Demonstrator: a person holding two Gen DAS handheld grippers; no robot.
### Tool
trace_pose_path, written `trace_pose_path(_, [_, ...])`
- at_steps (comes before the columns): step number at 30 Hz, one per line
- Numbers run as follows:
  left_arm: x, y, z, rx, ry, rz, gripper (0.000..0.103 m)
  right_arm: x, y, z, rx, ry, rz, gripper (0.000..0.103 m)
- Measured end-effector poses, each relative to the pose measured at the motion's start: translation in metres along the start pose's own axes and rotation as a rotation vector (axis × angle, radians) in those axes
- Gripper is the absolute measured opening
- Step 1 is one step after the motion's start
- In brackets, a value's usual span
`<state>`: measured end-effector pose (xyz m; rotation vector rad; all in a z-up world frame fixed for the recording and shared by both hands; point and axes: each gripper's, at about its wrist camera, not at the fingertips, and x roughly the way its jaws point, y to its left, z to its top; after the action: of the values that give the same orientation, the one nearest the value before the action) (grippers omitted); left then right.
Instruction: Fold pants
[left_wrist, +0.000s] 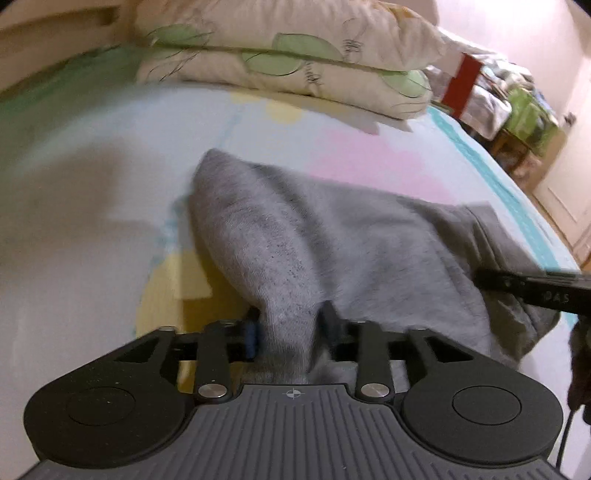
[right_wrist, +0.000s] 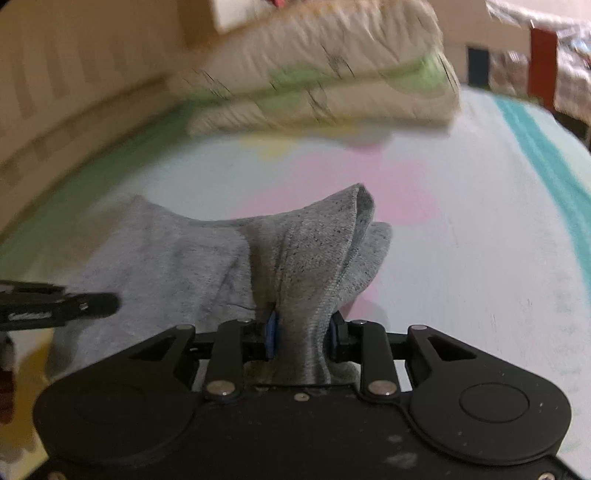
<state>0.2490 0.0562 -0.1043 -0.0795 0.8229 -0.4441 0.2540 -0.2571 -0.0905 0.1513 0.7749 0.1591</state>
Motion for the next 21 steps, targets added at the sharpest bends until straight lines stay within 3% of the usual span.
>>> trace_pose_path(3, [-0.006, 0.014, -0.010, -0.067, -0.017, -0.035, 0.047, 0.005, -0.021, -0.013, 0.085, -0.025, 0.042, 0.044])
trace_pose_path(5, [-0.013, 0.018, -0.013, -0.077, -0.021, -0.038, 0.048, 0.004, -0.026, -0.016, 0.110, -0.032, 0.054, 0.046])
trace_pose_path(10, [-0.038, -0.002, -0.002, 0.017, -0.071, 0.073, 0.045, -0.008, -0.023, -0.006, 0.106, -0.043, 0.014, 0.047])
trace_pose_path(13, [-0.060, -0.022, -0.006, 0.086, -0.134, 0.104, 0.044, -0.031, -0.013, -0.005, 0.049, -0.120, -0.050, 0.049])
trace_pose_path(16, [-0.070, -0.038, -0.019, 0.116, -0.158, 0.118, 0.044, -0.060, 0.005, -0.019, -0.025, -0.195, -0.058, 0.047])
trace_pose_path(17, [-0.070, -0.042, -0.024, 0.123, -0.155, 0.122, 0.045, -0.066, 0.012, -0.026, -0.062, -0.202, -0.060, 0.030])
trace_pose_path(18, [-0.066, -0.044, -0.028, 0.126, -0.136, 0.122, 0.045, -0.068, 0.020, -0.033, -0.097, -0.187, -0.069, 0.004])
trace_pose_path(21, [-0.047, -0.045, -0.041, 0.108, -0.032, 0.137, 0.047, -0.057, 0.025, -0.056, -0.120, -0.077, -0.084, 0.002])
